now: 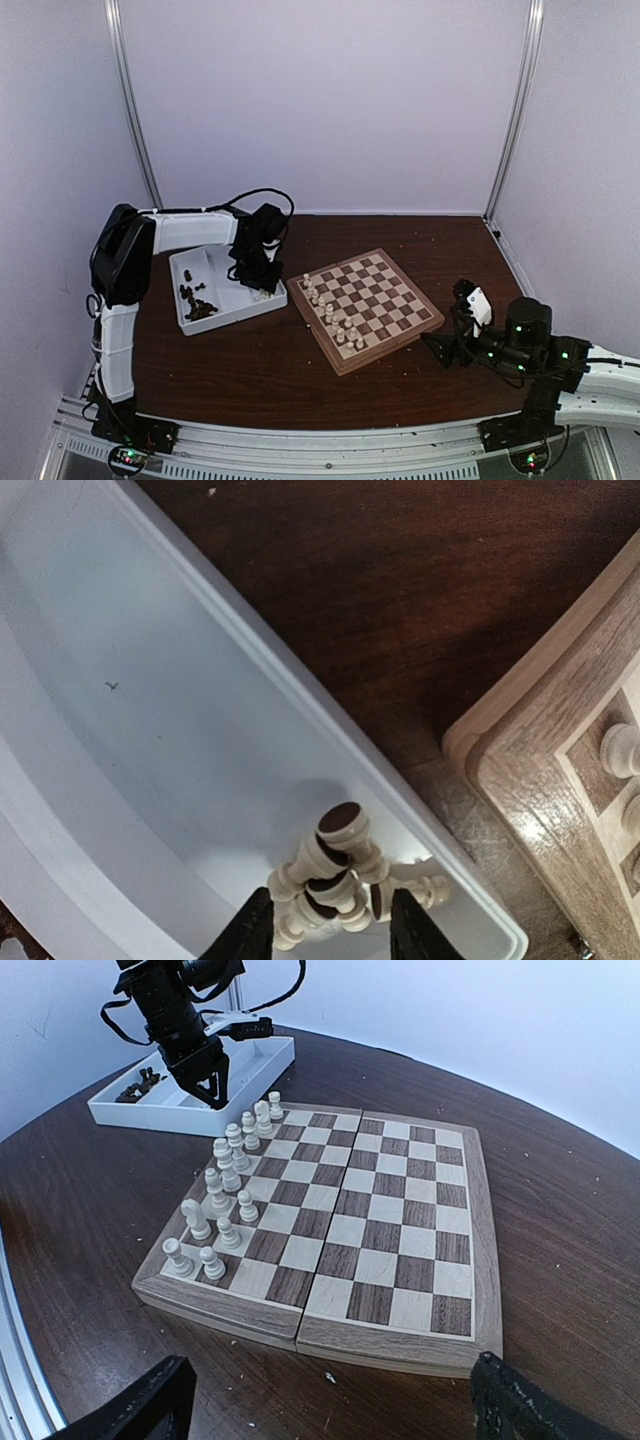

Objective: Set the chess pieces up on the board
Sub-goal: Pick up the chess piece from the storage box.

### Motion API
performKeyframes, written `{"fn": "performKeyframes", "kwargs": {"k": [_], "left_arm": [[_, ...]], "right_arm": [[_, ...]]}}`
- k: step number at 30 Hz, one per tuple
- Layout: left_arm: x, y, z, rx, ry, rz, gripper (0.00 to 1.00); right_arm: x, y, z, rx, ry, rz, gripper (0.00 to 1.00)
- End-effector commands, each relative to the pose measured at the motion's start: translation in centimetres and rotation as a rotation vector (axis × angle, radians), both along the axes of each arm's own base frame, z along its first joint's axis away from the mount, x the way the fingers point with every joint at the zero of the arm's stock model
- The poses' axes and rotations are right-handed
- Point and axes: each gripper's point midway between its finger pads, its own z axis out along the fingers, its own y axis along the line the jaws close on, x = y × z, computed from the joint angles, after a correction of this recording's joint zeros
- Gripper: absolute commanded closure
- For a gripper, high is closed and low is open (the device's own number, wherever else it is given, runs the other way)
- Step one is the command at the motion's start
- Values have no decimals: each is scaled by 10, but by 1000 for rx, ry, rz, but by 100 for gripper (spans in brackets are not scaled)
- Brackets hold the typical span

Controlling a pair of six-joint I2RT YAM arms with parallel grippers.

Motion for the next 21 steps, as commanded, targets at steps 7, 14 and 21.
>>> {"fn": "performKeyframes", "kwargs": {"k": [7,14,21], "left_arm": [[3,6,-19,21,85,-94,49],[-1,3,-34,5,138,-99,52],[1,6,-22,12,127,-74,71]], "right_arm": [[1,2,5,14,-17,5,3],[1,2,5,14,-17,6,3],[1,2,5,14,-17,6,3]]}}
